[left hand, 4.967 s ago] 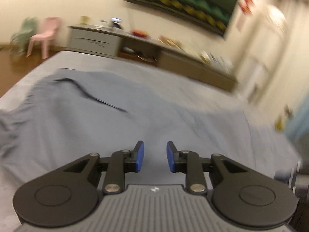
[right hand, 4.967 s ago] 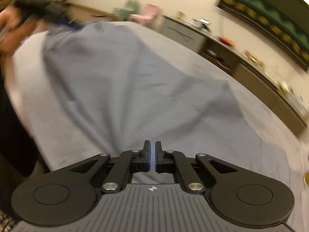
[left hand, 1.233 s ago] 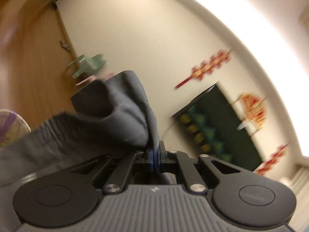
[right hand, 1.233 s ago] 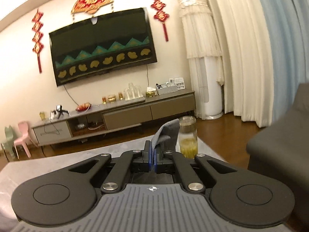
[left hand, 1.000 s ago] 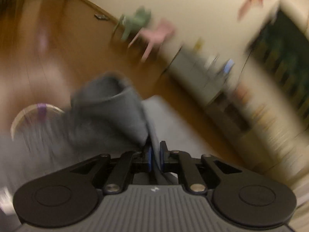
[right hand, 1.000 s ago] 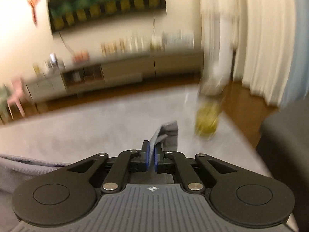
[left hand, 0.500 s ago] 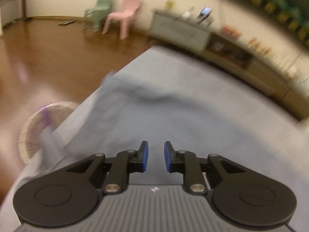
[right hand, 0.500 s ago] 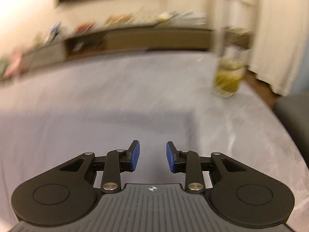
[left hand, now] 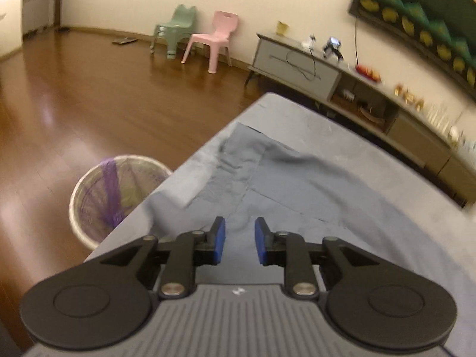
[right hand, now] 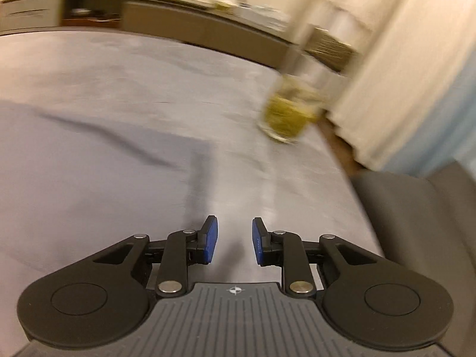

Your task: Fold clothes

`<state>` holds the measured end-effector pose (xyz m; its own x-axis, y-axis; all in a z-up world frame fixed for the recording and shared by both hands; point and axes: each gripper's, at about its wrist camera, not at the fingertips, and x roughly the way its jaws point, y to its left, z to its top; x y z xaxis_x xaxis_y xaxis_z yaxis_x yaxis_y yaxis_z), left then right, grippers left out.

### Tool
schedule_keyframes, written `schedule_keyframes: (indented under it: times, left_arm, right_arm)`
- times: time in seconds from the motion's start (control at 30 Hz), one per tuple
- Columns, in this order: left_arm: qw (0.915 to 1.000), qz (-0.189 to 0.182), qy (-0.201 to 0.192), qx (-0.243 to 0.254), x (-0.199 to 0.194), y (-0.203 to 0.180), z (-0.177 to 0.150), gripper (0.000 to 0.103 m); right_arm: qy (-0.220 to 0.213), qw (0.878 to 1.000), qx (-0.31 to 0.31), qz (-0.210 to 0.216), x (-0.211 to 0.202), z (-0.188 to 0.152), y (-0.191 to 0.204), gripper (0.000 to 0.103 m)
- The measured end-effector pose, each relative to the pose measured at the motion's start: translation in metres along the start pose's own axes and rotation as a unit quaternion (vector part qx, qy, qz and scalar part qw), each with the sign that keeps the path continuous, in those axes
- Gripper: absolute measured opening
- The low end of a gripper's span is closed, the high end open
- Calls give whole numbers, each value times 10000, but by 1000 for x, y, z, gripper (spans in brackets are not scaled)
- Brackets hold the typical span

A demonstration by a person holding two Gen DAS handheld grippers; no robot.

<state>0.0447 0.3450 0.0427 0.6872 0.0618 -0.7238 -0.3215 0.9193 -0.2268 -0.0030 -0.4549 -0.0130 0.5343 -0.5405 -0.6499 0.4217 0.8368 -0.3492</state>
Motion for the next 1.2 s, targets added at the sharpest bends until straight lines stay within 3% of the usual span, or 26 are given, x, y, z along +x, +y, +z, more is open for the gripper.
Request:
schedule_keyframes:
  times: [0.13, 0.2, 0.27, 0.33, 0.4, 0.47, 0.63, 0.67, 0.73, 0.8, 0.87, 0.9, 0.93, 0.97, 1.2]
  left_arm:
    - [9989, -104, 165, -422, -11, 36, -21, 23]
    - [9975, -132, 261, -641, -7, 48, -32, 23]
    - [9943, -47, 244, -1033, -2, 60, -39, 23]
    - [9869, 85, 111, -1609, -2, 75, -49, 23]
    - [9788, 115, 74, -2044, 2, 90, -58, 23]
    - [9762, -1, 114, -2167, 4, 100, -64, 23]
    - [9723, -340, 117, -2309, 10, 120, -70, 23]
    - [9720, -395, 101, -2312, 13, 123, -69, 23]
    - [9717, -507, 70, -2305, 18, 126, -69, 23]
    - [9722, -603, 23, -2263, 23, 129, -69, 24]
    - [9742, -671, -26, -2154, 28, 128, -70, 24]
    - [9749, -703, -57, -2111, 30, 128, -70, 24]
    - [9752, -735, -98, -2084, 29, 128, -71, 24]
    - [9756, -772, -141, -2053, 27, 127, -71, 24]
    - [9761, -1311, -488, -1664, 27, 105, -56, 26]
  right_arm:
    - [-711, 9946, 236, 722, -69, -4, 38, 44]
    - [-954, 9847, -254, 1437, -107, -8, 94, 48]
    - [-1199, 9650, -920, 2143, -144, -13, 156, 55]
    - [-1535, 9346, -1616, 2773, -185, -18, 216, 68]
    - [-1922, 8926, -2301, 3367, -231, -21, 276, 76]
    - [-2324, 8432, -2863, 3913, -278, -20, 330, 80]
    - [-2779, 7433, -3606, 4902, -361, 2, 449, 86]
    - [-2791, 7274, -3738, 5033, -375, 7, 480, 86]
    - [-2666, 7096, -3933, 5203, -392, 17, 538, 86]
    - [-2324, 7006, -4077, 5375, -398, 27, 596, 86]
    - [-1910, 7032, -4216, 5398, -390, 35, 641, 83]
    - [-1699, 7045, -4282, 5399, -385, 39, 663, 64]
    - [-1480, 7148, -4257, 5347, -378, 47, 674, 15]
    - [-1257, 7265, -4213, 5281, -370, 57, 682, 5]
    - [-1383, 7743, -2929, 5436, -360, 113, 629, 4]
